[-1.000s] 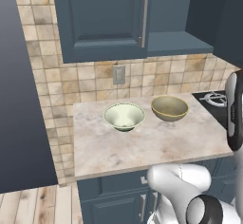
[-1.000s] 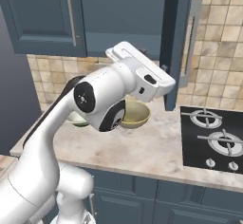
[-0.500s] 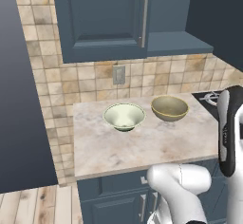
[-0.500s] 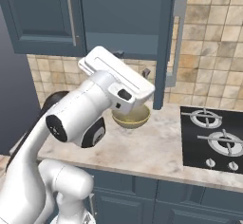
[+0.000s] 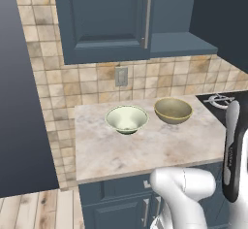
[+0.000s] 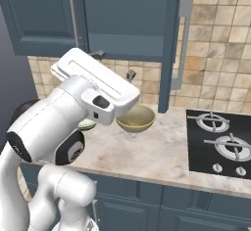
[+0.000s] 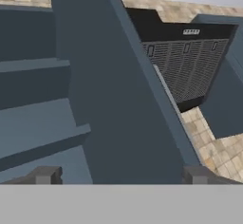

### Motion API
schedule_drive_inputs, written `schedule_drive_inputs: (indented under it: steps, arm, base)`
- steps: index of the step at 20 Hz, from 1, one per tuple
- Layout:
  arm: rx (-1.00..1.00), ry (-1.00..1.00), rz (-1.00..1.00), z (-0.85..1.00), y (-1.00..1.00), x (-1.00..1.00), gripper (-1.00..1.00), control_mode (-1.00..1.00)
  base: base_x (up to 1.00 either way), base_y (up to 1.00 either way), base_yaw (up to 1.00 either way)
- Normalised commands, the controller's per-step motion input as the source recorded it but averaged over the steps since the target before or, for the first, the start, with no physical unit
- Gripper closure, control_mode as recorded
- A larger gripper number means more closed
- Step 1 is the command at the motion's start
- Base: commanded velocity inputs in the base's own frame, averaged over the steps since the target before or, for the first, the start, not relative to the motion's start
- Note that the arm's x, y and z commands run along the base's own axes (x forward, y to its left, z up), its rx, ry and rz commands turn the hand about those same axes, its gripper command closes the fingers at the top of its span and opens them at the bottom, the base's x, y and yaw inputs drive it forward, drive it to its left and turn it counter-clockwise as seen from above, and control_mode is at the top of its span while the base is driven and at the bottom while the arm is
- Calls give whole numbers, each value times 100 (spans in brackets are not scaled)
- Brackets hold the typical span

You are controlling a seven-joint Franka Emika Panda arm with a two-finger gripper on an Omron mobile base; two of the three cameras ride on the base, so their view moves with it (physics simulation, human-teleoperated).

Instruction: Open the cabinet. Pick the bowls from the counter and place them in the cabinet. Then close the cabinet.

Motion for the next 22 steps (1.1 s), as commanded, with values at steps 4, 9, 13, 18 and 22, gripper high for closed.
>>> schedule_drive_inputs:
  steps: [4,9,13,18,22]
  arm:
    - [-22,18,0,27,88,-8,-100,-100]
    - [-9,13,10,0,76,9,-100,-100]
    - [-1,1,21,0,57,16,-100,-100]
    - [-7,10,27,0,63,21,-100,-100]
    - [-4,6,27,0,55,20,-100,-100]
  base:
    - [0,0,0]
    - [0,0,0]
    - [0,0,0]
    - [0,0,0]
    - [0,0,0]
